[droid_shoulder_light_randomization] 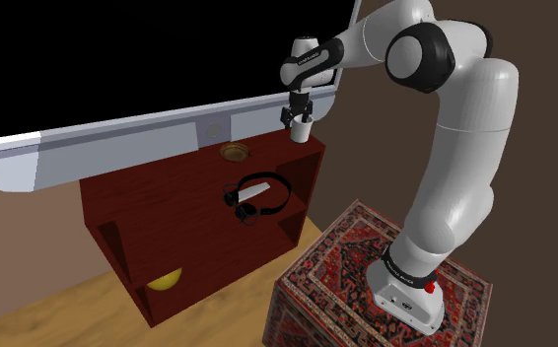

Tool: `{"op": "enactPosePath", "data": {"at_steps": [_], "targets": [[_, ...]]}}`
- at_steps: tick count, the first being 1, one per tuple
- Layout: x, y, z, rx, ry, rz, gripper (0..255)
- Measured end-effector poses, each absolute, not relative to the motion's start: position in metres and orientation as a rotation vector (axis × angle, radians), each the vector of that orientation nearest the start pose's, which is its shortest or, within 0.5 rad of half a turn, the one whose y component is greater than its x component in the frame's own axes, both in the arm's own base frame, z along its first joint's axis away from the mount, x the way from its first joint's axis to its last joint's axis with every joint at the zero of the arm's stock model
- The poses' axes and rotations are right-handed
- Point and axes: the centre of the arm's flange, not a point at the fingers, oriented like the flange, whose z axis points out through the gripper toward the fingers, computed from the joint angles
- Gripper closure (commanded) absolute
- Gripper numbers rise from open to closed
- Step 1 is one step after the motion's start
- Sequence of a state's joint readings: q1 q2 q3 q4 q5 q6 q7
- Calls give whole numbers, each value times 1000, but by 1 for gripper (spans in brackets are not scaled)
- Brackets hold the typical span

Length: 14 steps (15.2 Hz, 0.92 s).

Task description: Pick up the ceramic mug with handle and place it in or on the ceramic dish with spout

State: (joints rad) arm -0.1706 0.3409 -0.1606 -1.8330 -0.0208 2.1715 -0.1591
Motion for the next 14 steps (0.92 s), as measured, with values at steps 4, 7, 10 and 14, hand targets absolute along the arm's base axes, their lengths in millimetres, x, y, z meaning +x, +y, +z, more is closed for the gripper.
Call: {"op": "enactPosePath", "data": {"at_steps": [4, 7, 10, 14], "targets": [[602, -201, 349, -3201, 242, 25, 255], [602, -201, 349, -3201, 242, 25, 255], [602, -201, 349, -3201, 242, 25, 255], [601, -201, 351, -3201, 242, 25, 255]]}}
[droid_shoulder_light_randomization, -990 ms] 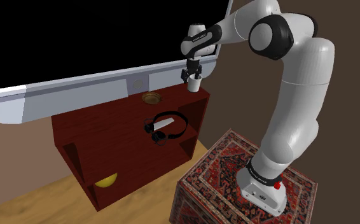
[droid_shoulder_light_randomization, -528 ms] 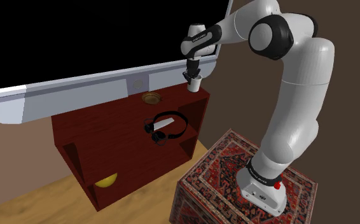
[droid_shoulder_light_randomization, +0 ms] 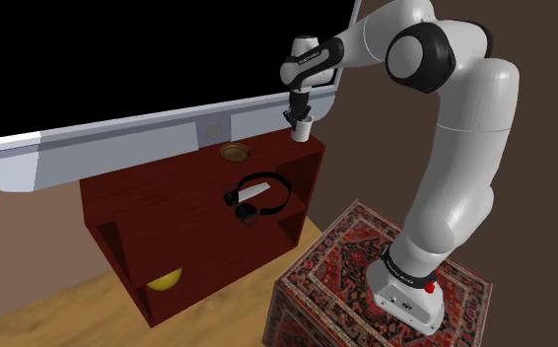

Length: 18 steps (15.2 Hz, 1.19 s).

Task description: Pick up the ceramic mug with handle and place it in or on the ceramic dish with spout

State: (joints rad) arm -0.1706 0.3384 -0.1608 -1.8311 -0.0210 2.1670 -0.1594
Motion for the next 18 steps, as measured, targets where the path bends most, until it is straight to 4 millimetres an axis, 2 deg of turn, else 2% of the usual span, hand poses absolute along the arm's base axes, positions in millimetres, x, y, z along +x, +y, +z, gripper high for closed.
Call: {"op": "enactPosePath", "data": {"at_steps": [18], "targets": [[601, -200, 443, -3201, 243, 25, 255]]}}
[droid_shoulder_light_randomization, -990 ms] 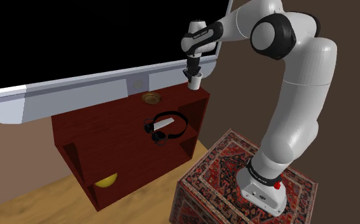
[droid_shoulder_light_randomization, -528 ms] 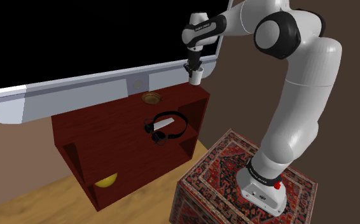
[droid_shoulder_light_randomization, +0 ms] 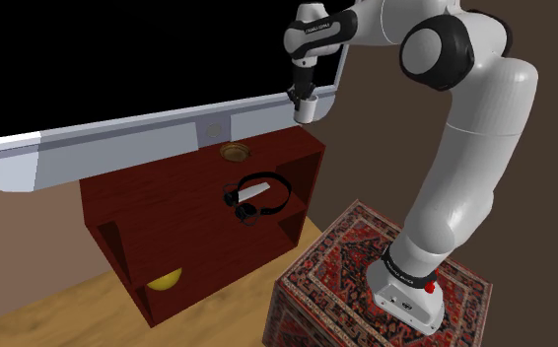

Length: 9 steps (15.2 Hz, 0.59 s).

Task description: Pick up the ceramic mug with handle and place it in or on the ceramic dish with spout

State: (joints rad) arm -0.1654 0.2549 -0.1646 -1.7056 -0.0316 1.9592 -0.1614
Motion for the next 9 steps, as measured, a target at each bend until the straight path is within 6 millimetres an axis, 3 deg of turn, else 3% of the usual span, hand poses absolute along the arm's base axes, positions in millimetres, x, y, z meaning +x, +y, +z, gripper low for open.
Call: {"op": "enactPosePath", "data": {"at_steps": [5, 9], "targets": [[603, -195, 469, -3201, 243, 25, 255], [613, -148, 475, -3201, 240, 24, 255]]}}
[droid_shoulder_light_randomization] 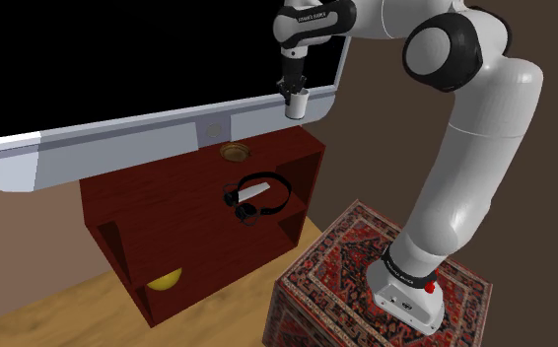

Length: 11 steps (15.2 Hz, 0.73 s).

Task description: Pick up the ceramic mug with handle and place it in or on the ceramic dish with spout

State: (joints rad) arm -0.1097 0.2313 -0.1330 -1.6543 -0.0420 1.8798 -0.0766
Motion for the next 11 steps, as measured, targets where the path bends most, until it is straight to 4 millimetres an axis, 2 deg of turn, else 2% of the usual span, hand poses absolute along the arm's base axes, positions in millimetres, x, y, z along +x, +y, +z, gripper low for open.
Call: {"op": "enactPosePath", "data": {"at_steps": [11], "targets": [[642, -10, 487, -3202, 240, 25, 255]]}}
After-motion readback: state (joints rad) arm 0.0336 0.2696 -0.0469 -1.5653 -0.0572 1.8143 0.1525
